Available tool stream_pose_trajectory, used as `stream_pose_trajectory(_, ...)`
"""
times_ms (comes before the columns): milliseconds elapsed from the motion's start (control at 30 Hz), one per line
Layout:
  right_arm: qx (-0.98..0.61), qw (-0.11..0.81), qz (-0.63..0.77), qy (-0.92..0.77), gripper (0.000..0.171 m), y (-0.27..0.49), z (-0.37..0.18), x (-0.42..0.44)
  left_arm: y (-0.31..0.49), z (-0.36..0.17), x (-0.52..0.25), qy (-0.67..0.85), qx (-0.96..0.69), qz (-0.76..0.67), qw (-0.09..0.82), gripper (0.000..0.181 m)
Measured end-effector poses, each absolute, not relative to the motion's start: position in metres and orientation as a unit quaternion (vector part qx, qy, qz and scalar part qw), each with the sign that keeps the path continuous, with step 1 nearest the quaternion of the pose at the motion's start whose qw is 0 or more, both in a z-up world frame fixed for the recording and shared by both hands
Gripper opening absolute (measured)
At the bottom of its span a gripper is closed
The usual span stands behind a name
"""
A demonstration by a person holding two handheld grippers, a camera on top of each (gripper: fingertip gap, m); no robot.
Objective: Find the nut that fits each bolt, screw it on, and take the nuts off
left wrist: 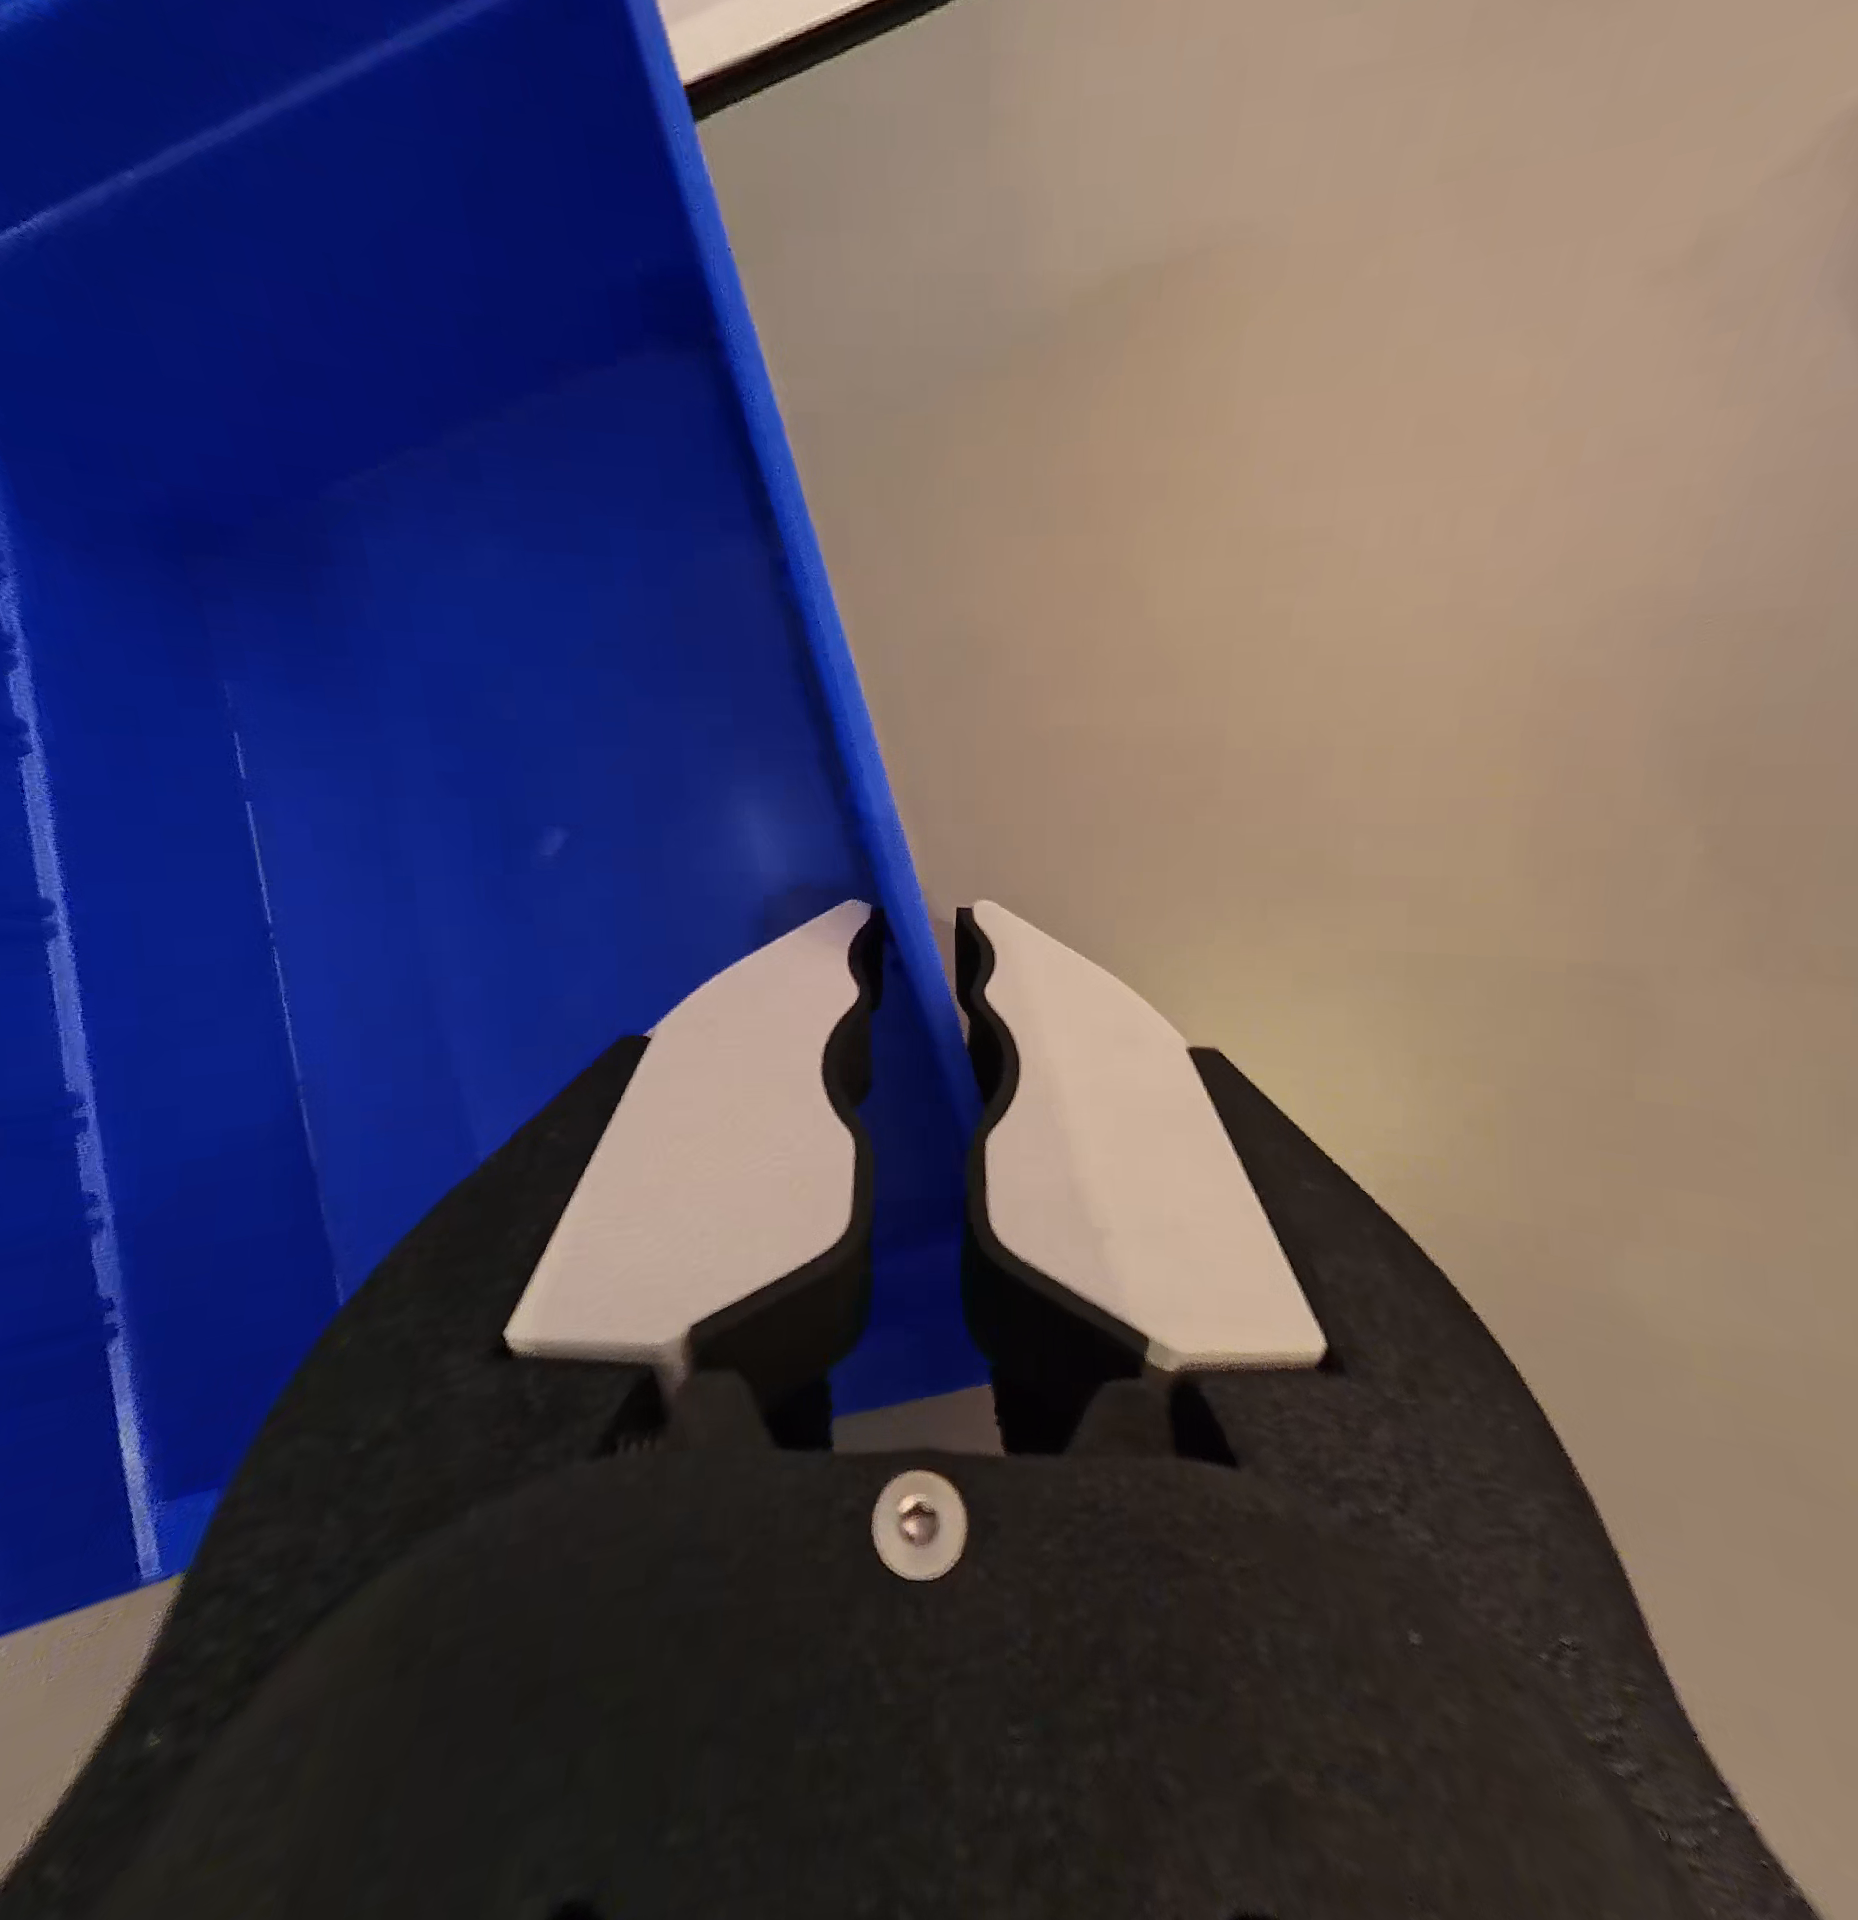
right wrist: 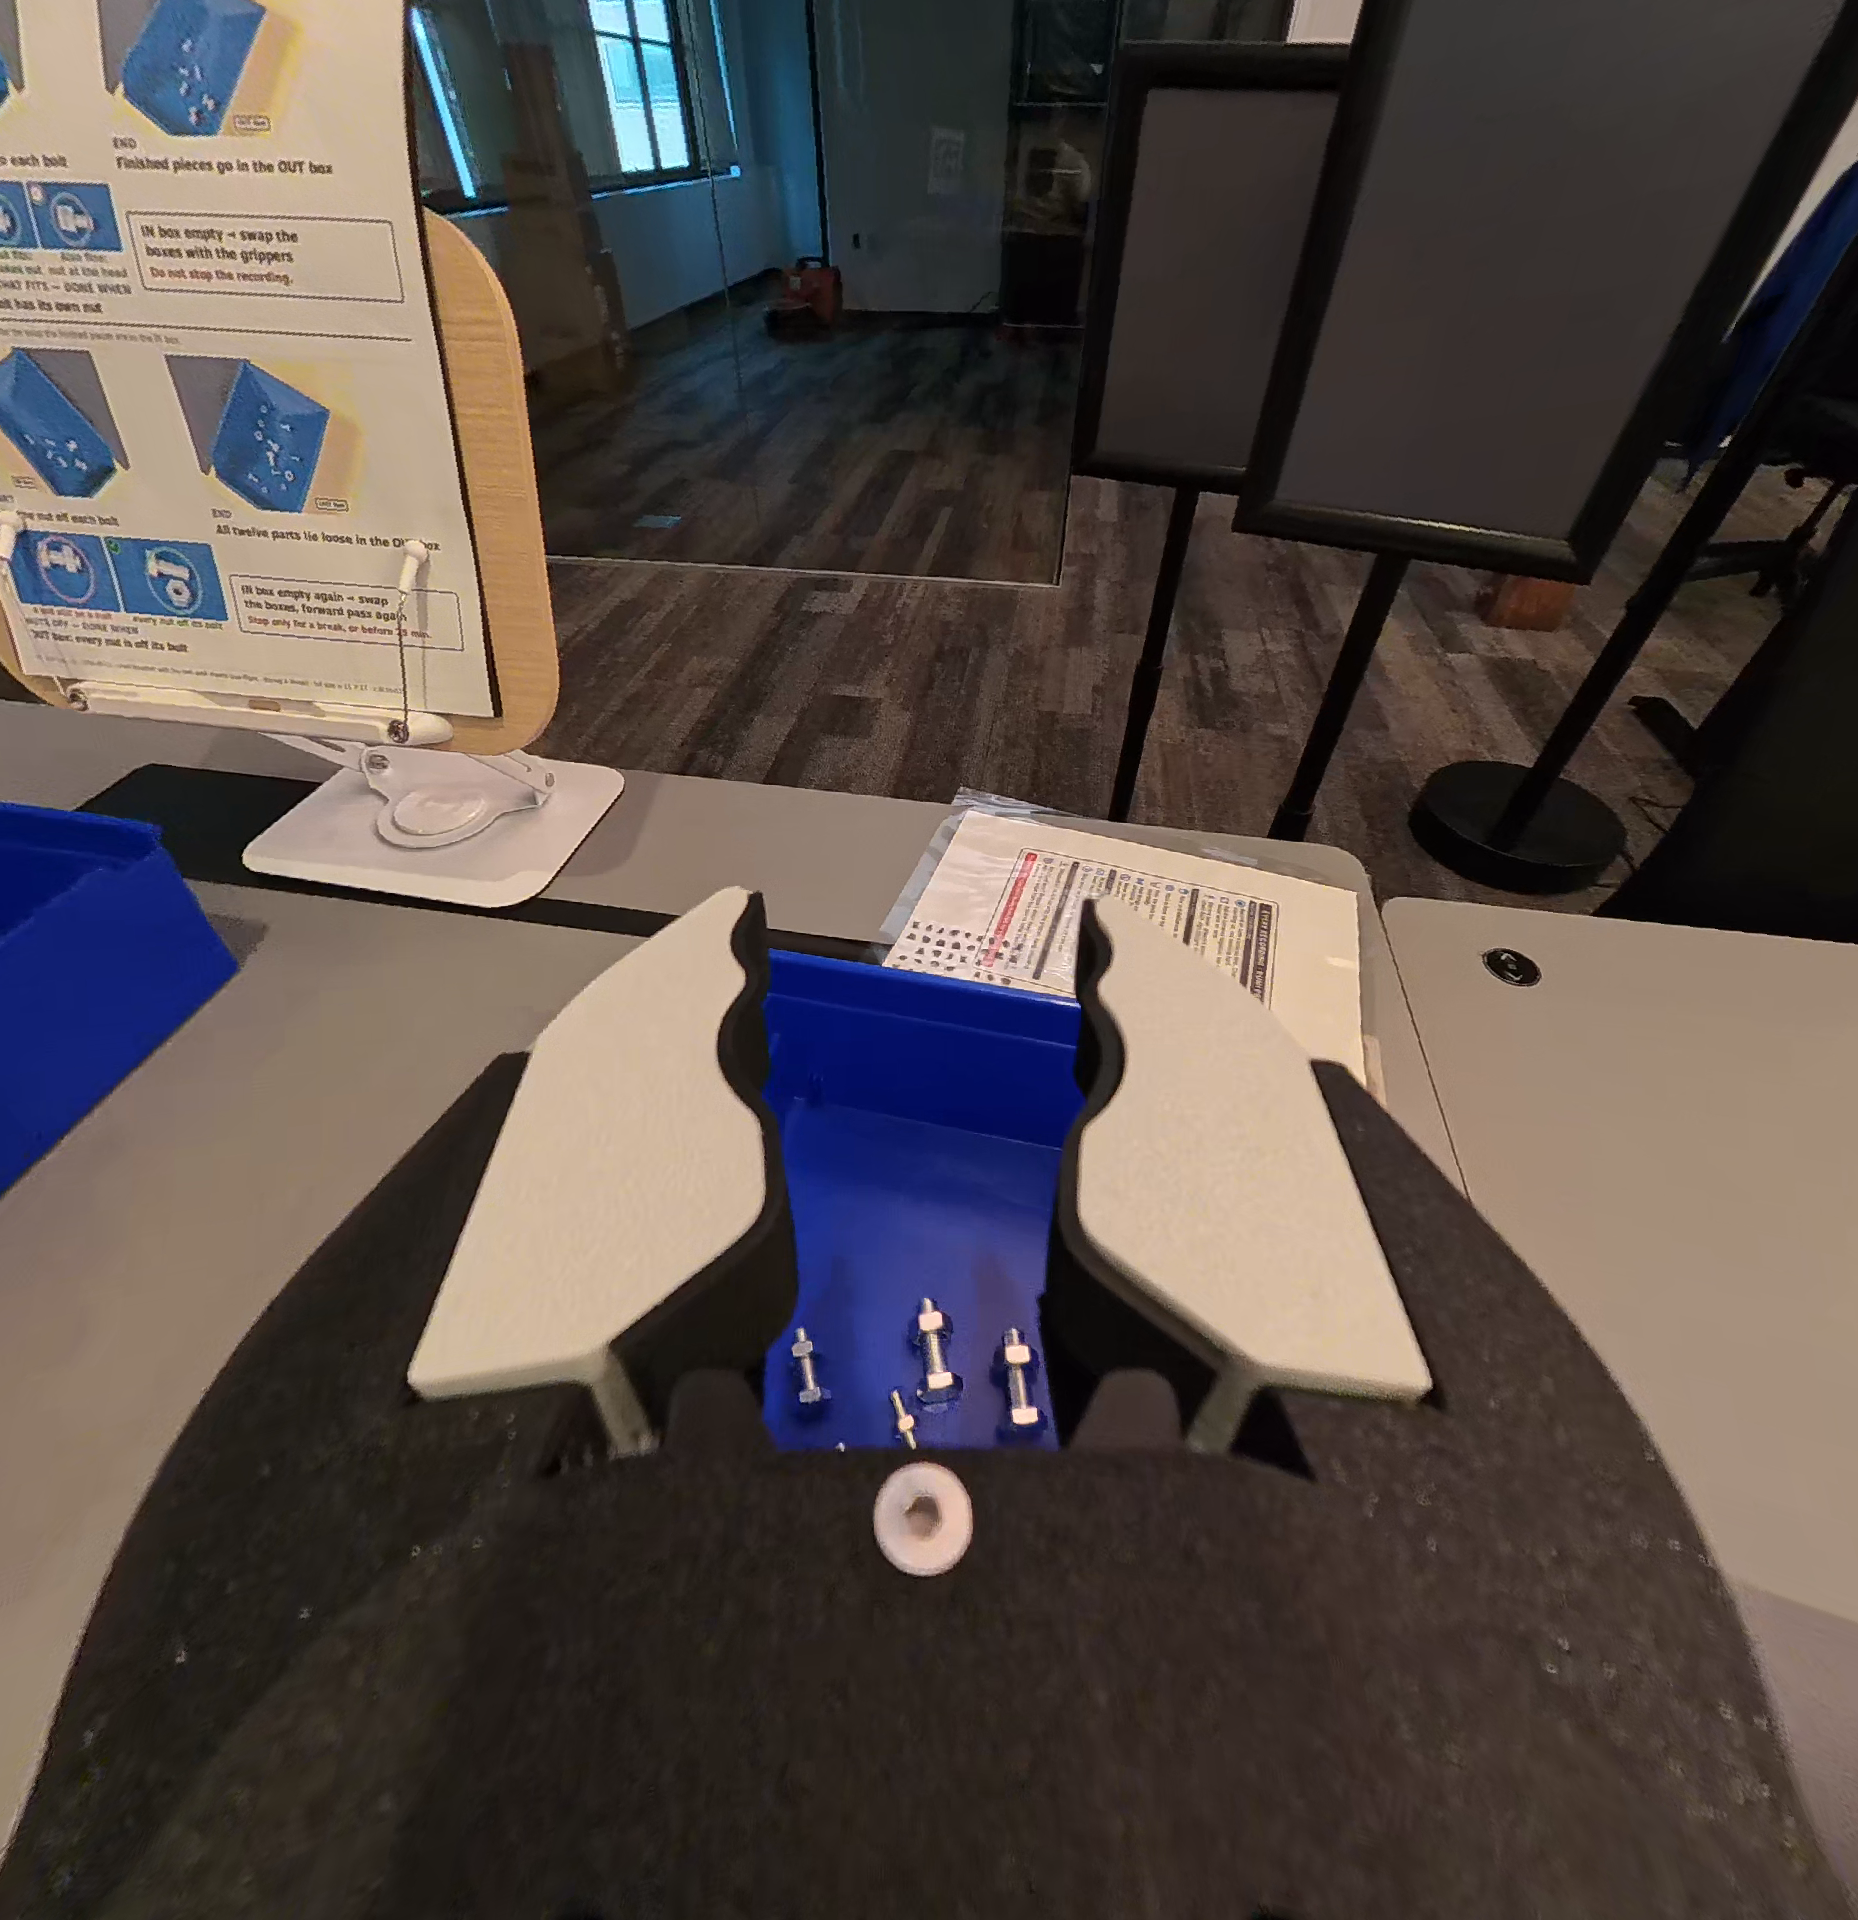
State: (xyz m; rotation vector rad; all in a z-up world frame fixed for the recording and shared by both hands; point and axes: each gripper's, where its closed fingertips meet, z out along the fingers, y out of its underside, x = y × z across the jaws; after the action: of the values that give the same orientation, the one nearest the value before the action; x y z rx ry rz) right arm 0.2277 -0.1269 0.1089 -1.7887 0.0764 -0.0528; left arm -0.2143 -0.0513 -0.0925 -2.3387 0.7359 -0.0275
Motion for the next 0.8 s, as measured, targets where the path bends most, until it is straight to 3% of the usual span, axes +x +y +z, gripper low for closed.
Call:
stream_pose_trajectory(267,-0.785,0.617,-0.032,0.047,0.054,-0.138,0.103,0.249,-0.073,-0.094,-0.173,0.325,-0.883,0.005,0.338,0.018)
stream_pose_trajectory(533,-0.881,0.468,-0.055,0.046,0.052,-0.147,0.034,0.274,-0.084,-0.094,-0.13,0.343,-0.875,-0.026,0.34,0.021)
stream_pose_trajectory(800,-0.912,0.398,-0.051,0.083,0.05,-0.156,-0.018,0.311,-0.102,-0.094,-0.083,0.385,-0.856,-0.047,0.342,0.031)
